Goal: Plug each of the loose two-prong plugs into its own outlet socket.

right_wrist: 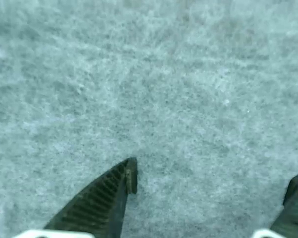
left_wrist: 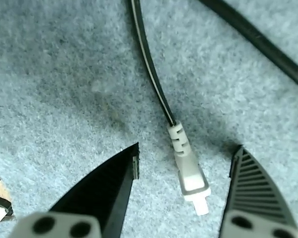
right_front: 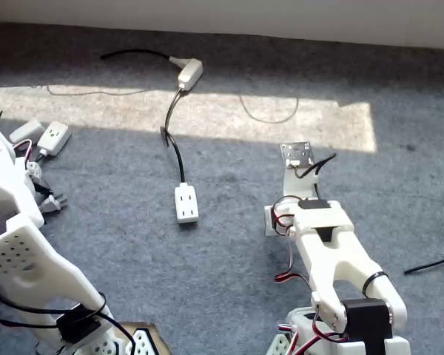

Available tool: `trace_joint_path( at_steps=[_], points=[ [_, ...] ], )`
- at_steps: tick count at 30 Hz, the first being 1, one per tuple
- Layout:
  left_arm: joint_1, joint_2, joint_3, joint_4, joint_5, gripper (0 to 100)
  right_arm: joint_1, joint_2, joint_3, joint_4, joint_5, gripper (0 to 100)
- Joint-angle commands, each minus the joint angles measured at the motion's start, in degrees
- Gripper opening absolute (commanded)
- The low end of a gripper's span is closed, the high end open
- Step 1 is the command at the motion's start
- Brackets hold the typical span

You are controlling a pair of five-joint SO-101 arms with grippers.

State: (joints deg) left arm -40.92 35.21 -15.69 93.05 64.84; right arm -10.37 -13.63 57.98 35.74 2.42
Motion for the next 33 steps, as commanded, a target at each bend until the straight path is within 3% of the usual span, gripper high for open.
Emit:
trace_joint_path(
  at_steps=[1,13,25,30,33],
  points=[
    [2.7,-0.7,-0.6,-0.4,0.5,28,-0.4,-1.8,-0.4,-1.0,-0.3,43.6],
    [2.9,-0.3,-1.7,-3.3,5.5,28,-0.4,-1.8,-0.4,-1.0,-0.3,43.6],
    [6.0,2.3,-2.7,-3.5,5.8,28,-0.4,-1.8,-0.4,-1.0,-0.3,43.6],
    [8.1,2.7,-10.1,5.3,5.9,28,-0.4,-1.8,-0.4,-1.0,-0.3,43.6],
    [8.9,2.9,-11.4,6.6,6.0,28,-0.4,-1.8,-0.4,-1.0,-0.3,43.6]
  ],
)
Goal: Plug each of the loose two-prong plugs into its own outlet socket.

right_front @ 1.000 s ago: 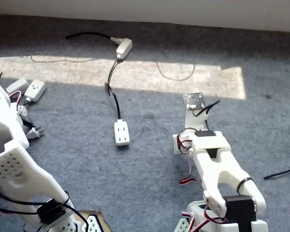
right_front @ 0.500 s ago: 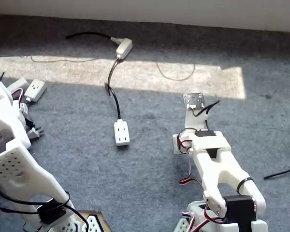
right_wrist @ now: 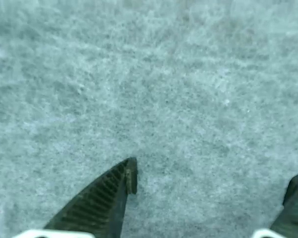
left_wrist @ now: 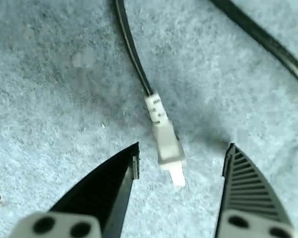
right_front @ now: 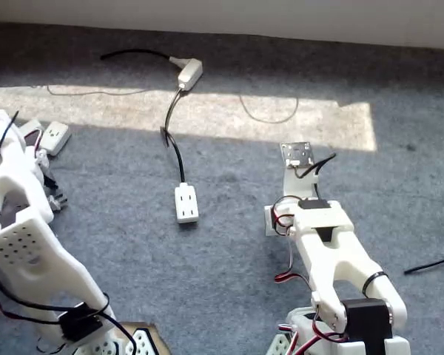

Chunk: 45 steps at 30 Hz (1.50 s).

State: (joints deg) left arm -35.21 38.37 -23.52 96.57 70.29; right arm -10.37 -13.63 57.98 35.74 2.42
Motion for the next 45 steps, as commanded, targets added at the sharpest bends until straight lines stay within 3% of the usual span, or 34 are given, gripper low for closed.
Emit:
trace_joint_path(
  at_steps=[1,5,16,36,41,45],
  points=[
    [3.1,-0.2,-3.6,3.1,1.0,28,-0.4,-1.8,-0.4,-1.0,-0.3,43.6],
    [2.2,-0.1,-3.3,3.4,5.1,28,-0.4,-1.8,-0.4,-1.0,-0.3,43.6],
    [-2.9,-0.2,-2.2,3.3,5.4,28,-0.4,-1.8,-0.4,-1.0,-0.3,43.6],
    [-3.2,-0.1,0.8,3.1,5.3,28,-0.4,-1.8,-0.4,-1.0,-0.3,43.6],
    [-5.1,-0.1,0.9,3.1,5.0,10,-0.4,-1.8,-0.4,-1.0,-0.3,43.6],
    [-7.0,0.6,1.5,3.1,5.0,12,-0.4,-1.8,-0.4,-1.0,-0.3,43.6]
  ],
)
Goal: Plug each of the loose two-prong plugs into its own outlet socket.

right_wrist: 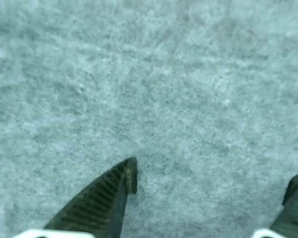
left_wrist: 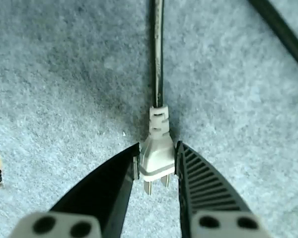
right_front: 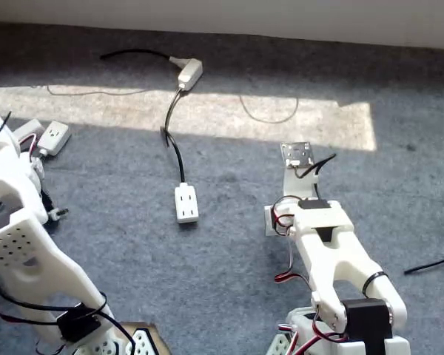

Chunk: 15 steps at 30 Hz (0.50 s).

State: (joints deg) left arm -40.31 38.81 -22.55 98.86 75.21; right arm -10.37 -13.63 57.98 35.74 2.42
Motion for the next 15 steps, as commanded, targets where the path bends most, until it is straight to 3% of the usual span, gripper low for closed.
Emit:
trace_joint_path(
  at_steps=[1,15],
  points=[
    [-2.0,0.9,0.4,0.8,0.1,12,-0.4,-1.8,-0.4,-1.0,-0.3,43.6],
    [-0.4,8.7,-7.1,1.2,0.1,12,-0.4,-1.8,-0.4,-1.0,-0.3,43.6]
  ],
)
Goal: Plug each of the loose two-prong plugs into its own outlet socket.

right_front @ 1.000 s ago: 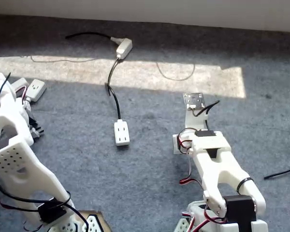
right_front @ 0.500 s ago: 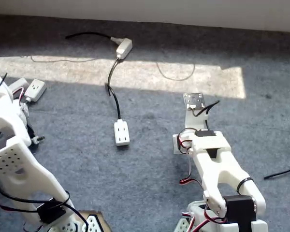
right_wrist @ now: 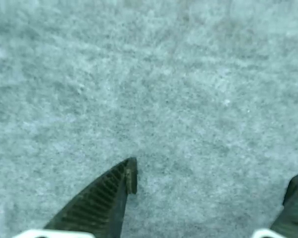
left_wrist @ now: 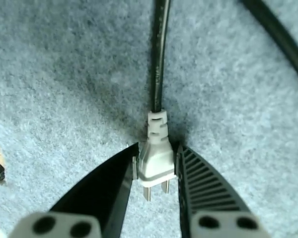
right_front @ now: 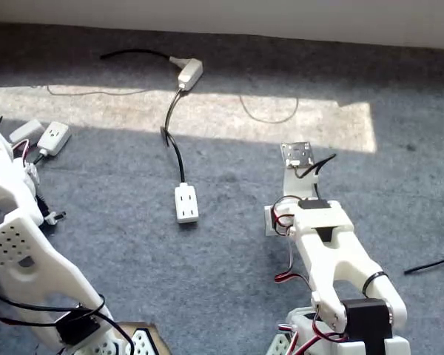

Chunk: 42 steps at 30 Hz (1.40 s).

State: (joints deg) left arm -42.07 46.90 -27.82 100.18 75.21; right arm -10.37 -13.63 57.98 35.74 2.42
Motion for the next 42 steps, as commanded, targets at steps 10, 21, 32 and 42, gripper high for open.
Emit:
trace_joint_path(
  at_steps=[10,21,32,42],
  points=[
    [3.1,0.7,-4.7,-0.1,0.1,12,-0.4,-1.8,-0.4,-1.0,-0.3,43.6],
    [5.6,0.9,-4.7,-0.5,0.4,12,-0.4,-1.8,-0.3,-1.0,-0.3,43.6],
    [5.8,0.9,-4.8,-3.4,0.4,12,-0.4,-1.8,-0.2,-1.0,-0.3,43.6],
    [7.1,1.0,-4.4,-4.6,0.1,12,-0.4,-1.8,-0.2,-1.0,-0.3,43.6]
  ],
)
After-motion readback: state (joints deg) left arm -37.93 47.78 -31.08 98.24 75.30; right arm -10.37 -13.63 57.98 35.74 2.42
